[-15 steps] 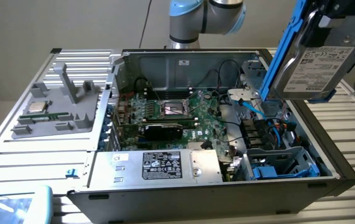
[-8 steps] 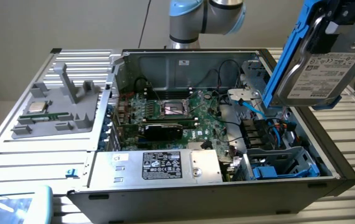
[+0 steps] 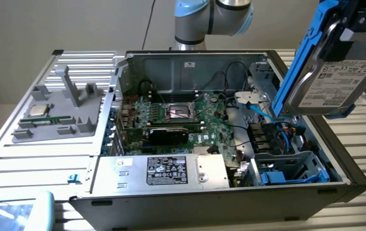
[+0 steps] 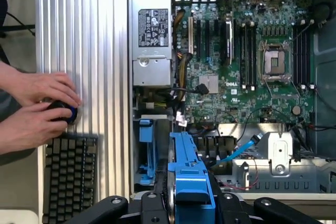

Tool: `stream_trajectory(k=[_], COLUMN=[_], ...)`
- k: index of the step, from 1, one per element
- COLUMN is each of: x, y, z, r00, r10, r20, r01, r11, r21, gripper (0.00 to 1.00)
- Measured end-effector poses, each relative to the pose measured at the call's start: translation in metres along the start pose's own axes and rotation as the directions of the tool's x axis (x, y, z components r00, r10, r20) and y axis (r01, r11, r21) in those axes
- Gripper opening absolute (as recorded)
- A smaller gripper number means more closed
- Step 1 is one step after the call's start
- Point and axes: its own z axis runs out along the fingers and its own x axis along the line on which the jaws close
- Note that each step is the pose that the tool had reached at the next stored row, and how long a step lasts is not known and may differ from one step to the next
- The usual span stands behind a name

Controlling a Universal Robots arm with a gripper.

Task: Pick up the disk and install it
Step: 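Insert the disk into the insertion slot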

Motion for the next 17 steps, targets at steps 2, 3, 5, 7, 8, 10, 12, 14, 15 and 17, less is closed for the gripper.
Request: stream_trajectory(k=[2, 3, 5, 7, 8, 10, 12, 14, 15, 17], x=[0.003, 0.004, 0.007, 0.009, 0.01, 0.012, 0.014, 0.016, 0.017, 0.019], y=[0.0, 0.0, 0.0001, 0.0003, 0.0003, 0.0004, 0.0006, 0.0008, 0.0009, 0.0011], z=[0.0006, 0.0011, 0.0026, 0.005, 0.0065, 0.0097, 0.0135, 0.0172, 0.0191, 0.0227], r00=[1.0, 1.0, 1.0, 1.0, 1.0, 1.0, 1.0, 1.0, 1.0, 0.9999], r10=[0.001, 0.001, 0.002, 0.003, 0.003, 0.005, 0.006, 0.008, 0.009, 0.01], r20=[-0.0001, -0.0001, -0.0002, 0.0001, 0.0002, 0.0003, 0.0006, 0.0006, 0.0008, 0.0009], r01=[-0.001, -0.001, -0.002, -0.003, -0.003, -0.005, -0.006, -0.008, -0.009, -0.01], r11=[1.0, 1.0, 1.0, 1.0, 1.0, 1.0, 1.0, 1.0, 1.0, 0.9999], r21=[0.0, 0.0, 0.0001, 0.0001, 0.0001, 0.0001, 0.0, 0.0, 0.0, 0.0001], gripper=[0.37, 0.37, 0.37, 0.37, 0.37, 0.37, 0.37, 0.37, 0.37, 0.37])
